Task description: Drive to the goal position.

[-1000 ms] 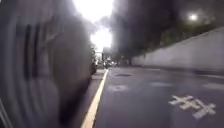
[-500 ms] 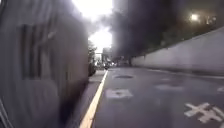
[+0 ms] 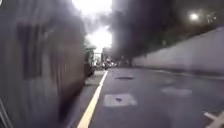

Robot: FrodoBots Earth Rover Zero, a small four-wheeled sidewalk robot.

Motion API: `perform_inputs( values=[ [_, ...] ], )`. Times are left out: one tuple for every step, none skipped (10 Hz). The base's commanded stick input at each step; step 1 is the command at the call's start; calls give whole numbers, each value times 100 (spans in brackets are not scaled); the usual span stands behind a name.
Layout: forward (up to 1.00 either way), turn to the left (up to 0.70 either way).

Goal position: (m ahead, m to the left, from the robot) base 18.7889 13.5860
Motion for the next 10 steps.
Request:
perform_inputs(
  values=[
    [70,12],
    [70,5],
    [70,0],
    [70,0],
    [70,0],
    [70,0],
    [70,0],
    [70,0],
    [70,0],
    [70,0]
  ],
)
